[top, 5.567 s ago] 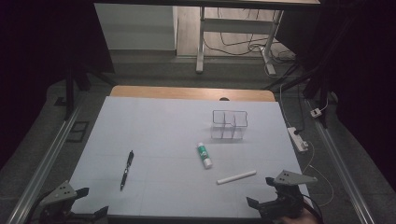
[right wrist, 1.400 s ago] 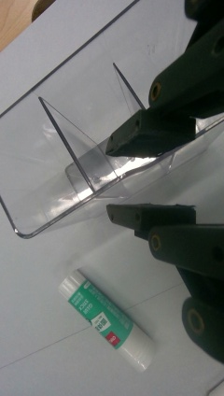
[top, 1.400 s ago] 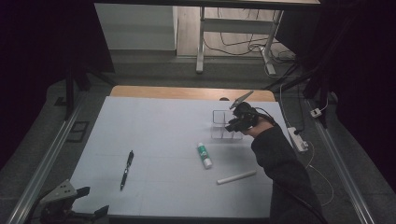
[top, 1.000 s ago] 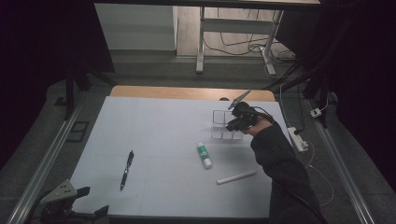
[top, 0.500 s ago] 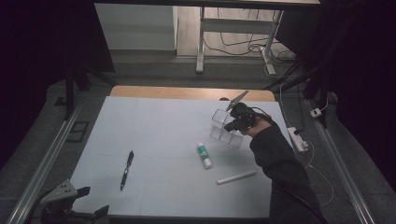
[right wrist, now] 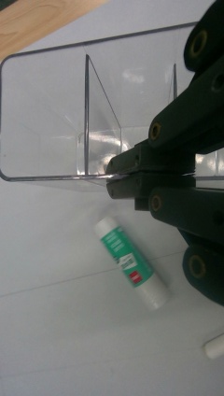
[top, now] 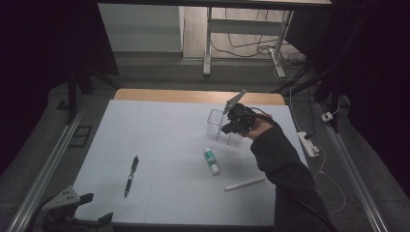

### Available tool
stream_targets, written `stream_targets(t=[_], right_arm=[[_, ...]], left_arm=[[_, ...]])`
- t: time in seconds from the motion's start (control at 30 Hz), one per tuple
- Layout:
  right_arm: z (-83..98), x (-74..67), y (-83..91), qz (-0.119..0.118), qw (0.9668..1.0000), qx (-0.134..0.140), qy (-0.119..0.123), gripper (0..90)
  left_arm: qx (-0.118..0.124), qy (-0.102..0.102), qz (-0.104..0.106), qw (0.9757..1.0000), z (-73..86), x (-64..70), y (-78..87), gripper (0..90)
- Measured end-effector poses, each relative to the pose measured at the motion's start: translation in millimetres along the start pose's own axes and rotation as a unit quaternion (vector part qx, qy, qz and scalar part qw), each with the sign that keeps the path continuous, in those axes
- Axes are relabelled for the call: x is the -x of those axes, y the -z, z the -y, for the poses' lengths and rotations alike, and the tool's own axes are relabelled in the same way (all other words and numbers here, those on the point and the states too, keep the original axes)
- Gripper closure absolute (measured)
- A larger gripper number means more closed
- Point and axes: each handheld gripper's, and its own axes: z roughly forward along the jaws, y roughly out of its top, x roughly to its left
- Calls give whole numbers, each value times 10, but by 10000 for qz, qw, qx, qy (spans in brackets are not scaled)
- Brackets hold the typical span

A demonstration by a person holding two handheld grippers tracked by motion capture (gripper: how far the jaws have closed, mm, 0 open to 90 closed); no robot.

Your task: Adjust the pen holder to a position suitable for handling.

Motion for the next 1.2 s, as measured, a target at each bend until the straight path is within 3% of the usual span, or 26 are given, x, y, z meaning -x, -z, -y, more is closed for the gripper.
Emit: stream_targets(t=[0.13, 0.23, 0.3, 0.57, 1.2], right_arm=[[-162, -98, -8, -76, 9998, 86, 148, 889], [-331, -199, -42, -158, 9987, 159, 459, 889], [-403, -254, -63, -224, 9982, 196, 521, 889], [-599, -438, -195, -435, 9951, 169, 874, 889], [-882, -840, -567, -821, 9916, 117, 996, 889]], left_arm=[[0, 1, 3, 10000, -1, -1, -1, 19], [1, -1, 2, 10000, 0, -1, 0, 19], [0, -10, 1, 10000, 1, -1, 1, 19], [10, -13, 14, 10000, 2, -2, 3, 19], [27, -2, 29, 10000, 4, -8, 6, 19]])
